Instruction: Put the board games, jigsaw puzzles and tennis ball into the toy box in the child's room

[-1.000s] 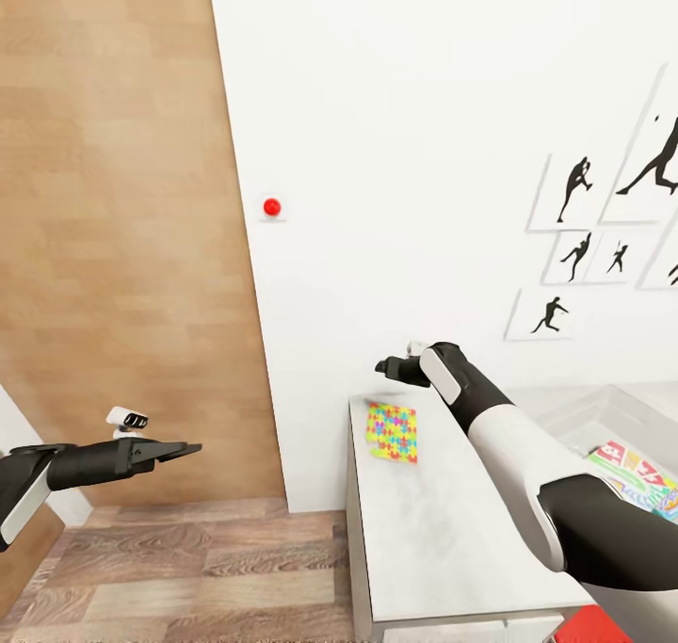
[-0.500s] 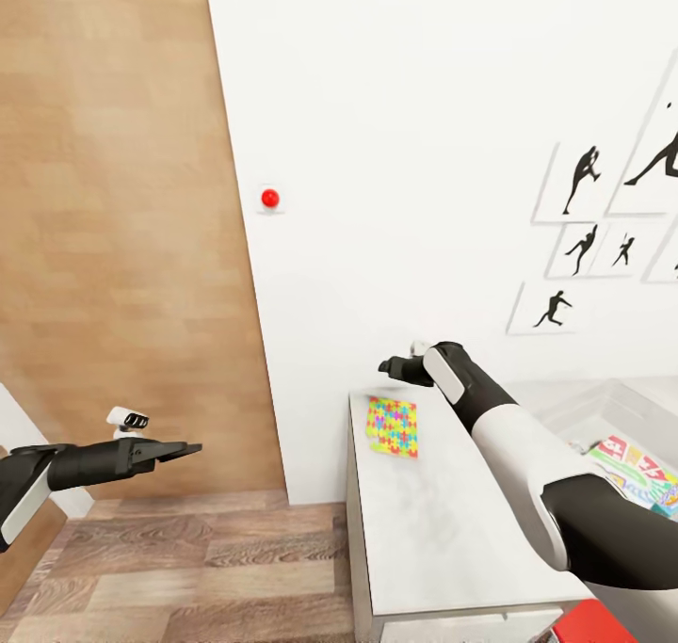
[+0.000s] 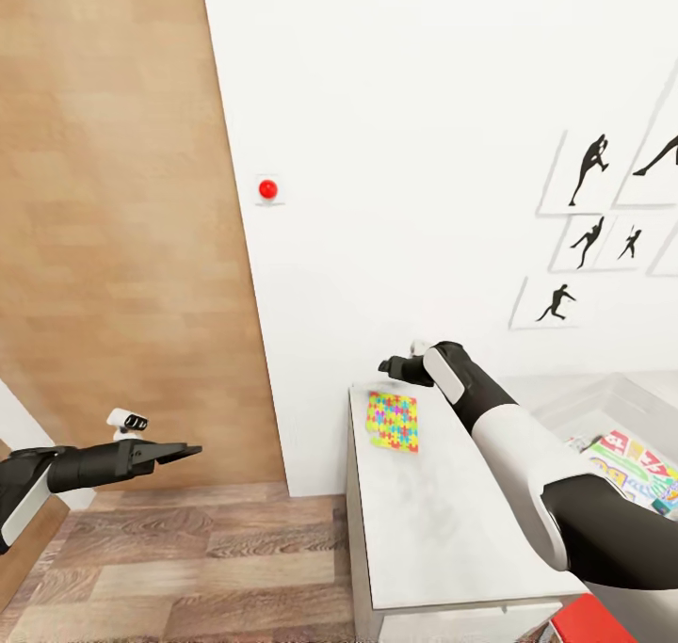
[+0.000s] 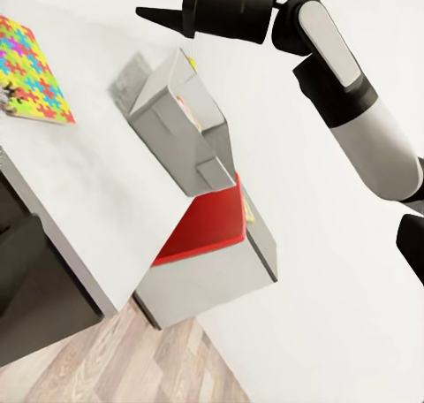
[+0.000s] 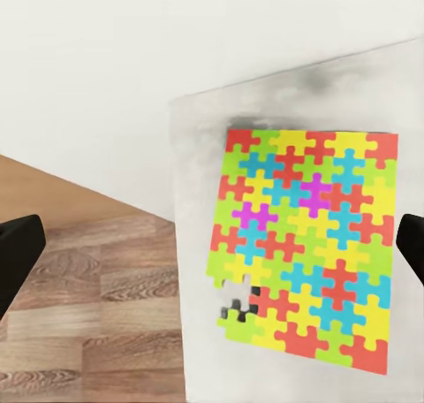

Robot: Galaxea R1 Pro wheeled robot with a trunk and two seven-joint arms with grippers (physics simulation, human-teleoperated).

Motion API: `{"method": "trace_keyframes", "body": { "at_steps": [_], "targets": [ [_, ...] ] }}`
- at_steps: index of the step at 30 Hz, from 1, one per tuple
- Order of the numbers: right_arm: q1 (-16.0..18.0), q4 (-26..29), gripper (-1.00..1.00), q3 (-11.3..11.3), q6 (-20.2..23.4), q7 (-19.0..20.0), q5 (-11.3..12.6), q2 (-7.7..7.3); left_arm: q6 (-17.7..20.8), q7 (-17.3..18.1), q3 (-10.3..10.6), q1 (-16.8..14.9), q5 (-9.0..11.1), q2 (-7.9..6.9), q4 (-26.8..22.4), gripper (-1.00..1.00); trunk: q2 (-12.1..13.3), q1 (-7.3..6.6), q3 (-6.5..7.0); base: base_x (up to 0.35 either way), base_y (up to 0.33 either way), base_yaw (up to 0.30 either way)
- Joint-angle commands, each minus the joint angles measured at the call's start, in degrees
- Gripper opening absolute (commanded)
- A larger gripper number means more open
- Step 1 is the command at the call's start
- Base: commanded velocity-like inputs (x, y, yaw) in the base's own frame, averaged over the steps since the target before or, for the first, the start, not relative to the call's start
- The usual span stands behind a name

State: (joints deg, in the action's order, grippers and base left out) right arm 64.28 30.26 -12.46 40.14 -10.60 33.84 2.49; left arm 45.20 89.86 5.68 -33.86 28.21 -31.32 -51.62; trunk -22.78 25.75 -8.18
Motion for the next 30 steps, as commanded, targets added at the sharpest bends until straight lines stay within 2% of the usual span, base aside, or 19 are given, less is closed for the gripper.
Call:
{"method": "trace_keyframes", "body": {
  "at_steps": [1,30],
  "targets": [
    [0.1,0.1,1.0,-0.3,0.1,-0.5,0.6,-0.04,0.6,0.1,0.3,-0.1,0.3,-0.07,0.0,1.0,-0.1,0.03,-0.23,0.0,0.0,0.0],
    [0.1,0.1,1.0,-0.2,0.0,-0.6,0.6,0.06,0.5,0.1,0.1,-0.1,0.3,-0.14,0.0,1.0,-0.1,0.03,-2.97,0.0,0.0,0.0]
  ]
}}
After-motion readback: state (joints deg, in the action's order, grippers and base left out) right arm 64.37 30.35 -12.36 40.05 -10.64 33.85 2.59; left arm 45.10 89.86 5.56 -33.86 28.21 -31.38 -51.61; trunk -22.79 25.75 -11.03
